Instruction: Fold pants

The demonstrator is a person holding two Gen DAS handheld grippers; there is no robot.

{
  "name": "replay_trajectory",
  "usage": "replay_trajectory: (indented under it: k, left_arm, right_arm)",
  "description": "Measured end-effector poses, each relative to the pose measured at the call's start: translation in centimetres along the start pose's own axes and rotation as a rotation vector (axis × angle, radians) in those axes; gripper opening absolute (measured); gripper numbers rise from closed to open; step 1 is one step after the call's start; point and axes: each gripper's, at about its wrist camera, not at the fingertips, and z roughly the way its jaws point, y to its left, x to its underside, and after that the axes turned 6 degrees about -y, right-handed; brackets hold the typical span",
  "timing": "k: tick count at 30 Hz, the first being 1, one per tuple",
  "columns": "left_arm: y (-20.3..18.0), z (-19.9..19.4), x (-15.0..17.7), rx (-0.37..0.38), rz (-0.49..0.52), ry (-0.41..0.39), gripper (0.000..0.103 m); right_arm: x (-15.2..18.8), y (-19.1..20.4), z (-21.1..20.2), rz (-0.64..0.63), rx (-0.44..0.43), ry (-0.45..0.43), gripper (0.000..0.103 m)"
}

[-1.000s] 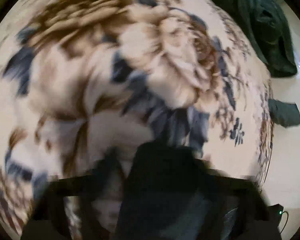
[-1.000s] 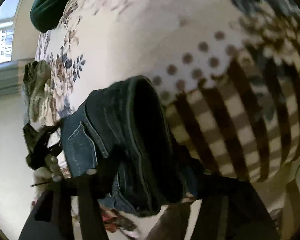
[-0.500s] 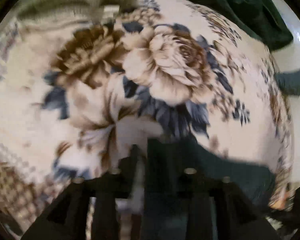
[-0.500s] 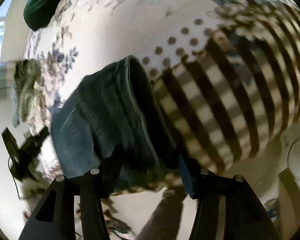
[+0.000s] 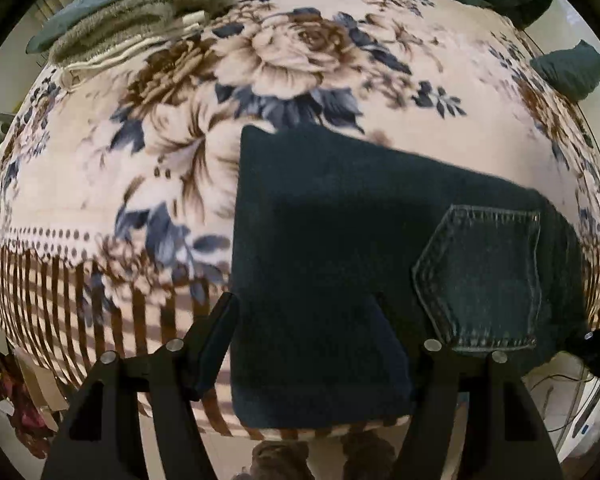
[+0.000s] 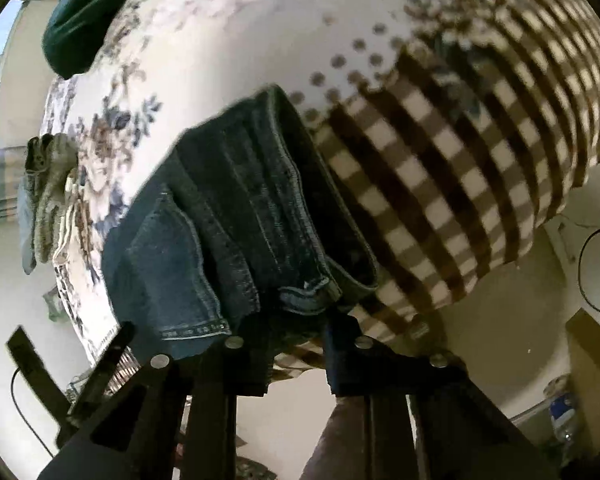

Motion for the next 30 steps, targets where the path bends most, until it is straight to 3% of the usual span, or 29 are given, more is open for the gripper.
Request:
replay_trajectory:
  k: [5,8,12,14,16,17,18,19,20,23,27,30]
  left_arm:
    - [0.0,0.0,0.5,-0.003,-0.004,0.006,0.065]
    - [0.3,0.0,0.5,0.008,-0.006,0.008,0.065]
    - [0.6,-0.1,0.3,-0.002,-0.006,0.004,0.065]
    - [0.9,-0.2,0.2,-0.005,-0.007,0.002,0.065]
    - [1.6,-0.3,0.1,0.018,-0.034,-0.003,0.065]
    - [2.0,-0.3,0.0,0.035,-0.053,-0.002,0.065]
    - [2.4,-0.3,-0.1,0.058,-0.078,0.001,0.076]
    - [3.0,-0.1,-0.3,0.090,-0.108,0.005,0.093]
    - [3.5,0.0,-0.4,0.122,-0.137,0.007,0.097]
    - [5.2,0.8,-0.6,0.197,-0.229,0.022,0.097]
    - [6.9,2.6,-0.8,0.231,-0.302,0.049,0.097]
    - [7.6,4.1,-0.6,0.272,-0.347,0.083,0.097]
  right_arm:
    - [-0.3,0.9,-2.2,-0.042,-0.024,-0.025,0.019]
    - [-0.3,0.1,-1.6,-0.087,0.040,-0.027,0.019]
    - [-0.2,-3.0,1.6,0.002,0.059,0.062,0.024]
    - [-0.5,-3.7,1.6,0.039,0.010,0.068,0.036]
    - [-0.4,-4.9,0.7,0.094,-0.046,0.055,0.067]
    - [-0.2,-5.4,0.5,0.113,-0.068,0.054,0.072]
    - [0.0,-6.0,0.2,0.135,-0.093,0.054,0.074]
    - [0.3,-6.5,0.1,0.148,-0.131,0.060,0.074]
    - [0.6,-6.9,0.4,0.157,-0.164,0.081,0.075]
    - [1.5,-7.3,1.9,0.185,-0.251,0.121,0.075]
    - [1.7,-6.9,4.9,0.251,-0.404,0.136,0.075]
    - [1.5,-7.0,6.9,0.307,-0.436,0.112,0.072]
